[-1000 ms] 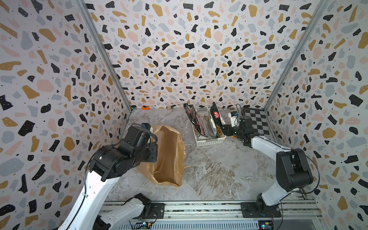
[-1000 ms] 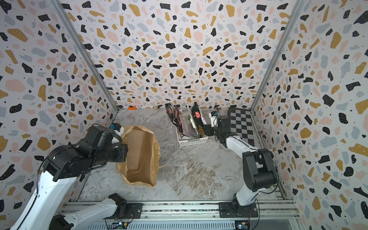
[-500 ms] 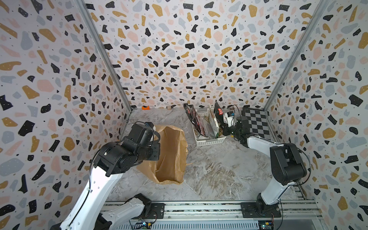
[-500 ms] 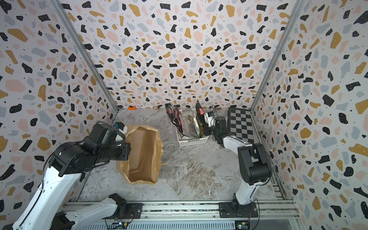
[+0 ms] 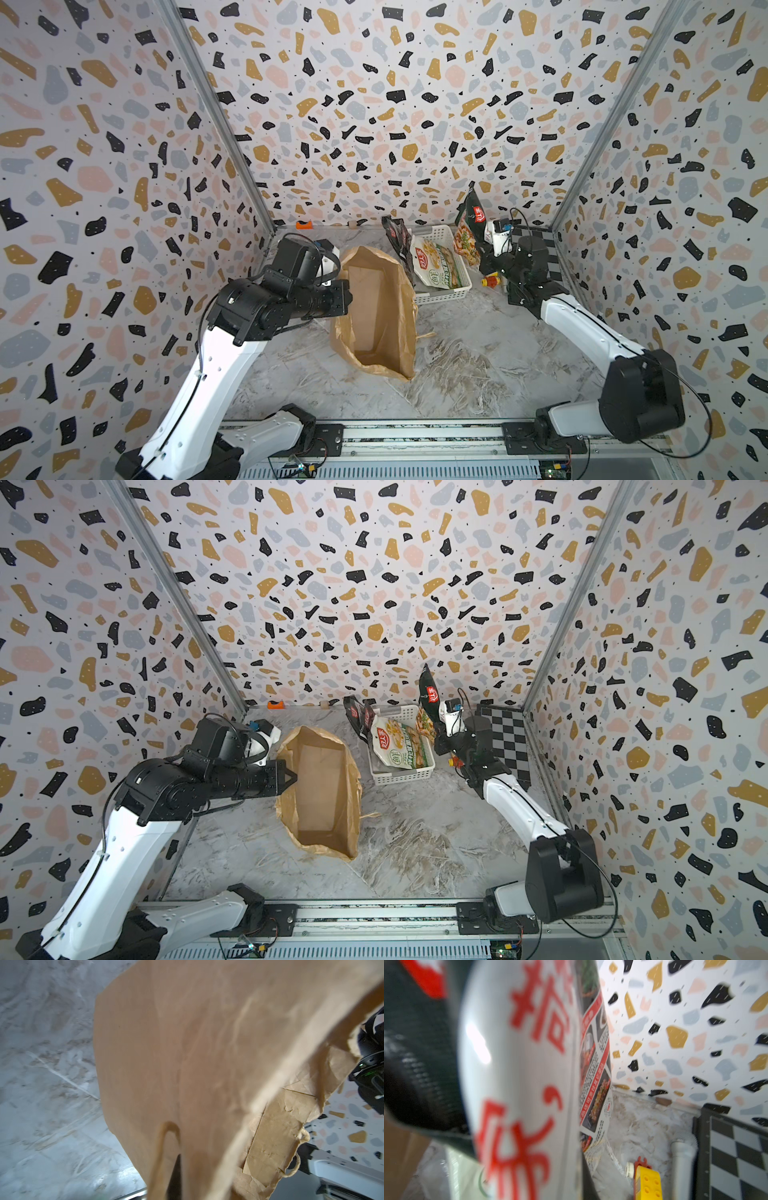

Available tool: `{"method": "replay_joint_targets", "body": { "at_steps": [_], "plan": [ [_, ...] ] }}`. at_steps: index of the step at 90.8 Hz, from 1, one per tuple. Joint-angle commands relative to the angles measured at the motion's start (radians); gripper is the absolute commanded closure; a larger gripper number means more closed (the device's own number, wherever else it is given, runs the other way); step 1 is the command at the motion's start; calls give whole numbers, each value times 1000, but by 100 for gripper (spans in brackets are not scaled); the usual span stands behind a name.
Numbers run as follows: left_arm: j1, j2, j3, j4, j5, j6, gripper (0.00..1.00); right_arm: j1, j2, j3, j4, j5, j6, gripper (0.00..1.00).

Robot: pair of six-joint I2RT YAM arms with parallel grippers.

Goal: Place the condiment packets inside the bag
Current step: Pick up the condiment packet from the storage box, then place the condiment packet in the paper bag.

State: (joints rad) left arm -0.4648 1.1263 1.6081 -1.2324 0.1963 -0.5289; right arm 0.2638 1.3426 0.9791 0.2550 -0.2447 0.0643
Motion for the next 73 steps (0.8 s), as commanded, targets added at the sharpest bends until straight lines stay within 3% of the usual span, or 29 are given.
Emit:
{"method": "replay_joint_targets", "body": {
  "at_steps": [1,16,34,46,58,73],
  "plan": [
    [39,14,-55,127,189,-57,100,-1,-113,35,-12,-6,-16,100],
    [125,30,-174,232,358,-103,100,0,-248,94,-177,-193,-26,100],
    [143,44,-206,242,362,-79,100,10,-427,118,-206,-435,68,100],
    [144,52,-220,241,364,-66,100,25,-479,139,-130,-598,213,100],
    [144,47,-223,248,365,-60,100,80,-486,133,-45,-608,331,100],
    [144,32,-251,270,366,-58,100,216,-447,130,-22,-553,384,100]
  ]
}}
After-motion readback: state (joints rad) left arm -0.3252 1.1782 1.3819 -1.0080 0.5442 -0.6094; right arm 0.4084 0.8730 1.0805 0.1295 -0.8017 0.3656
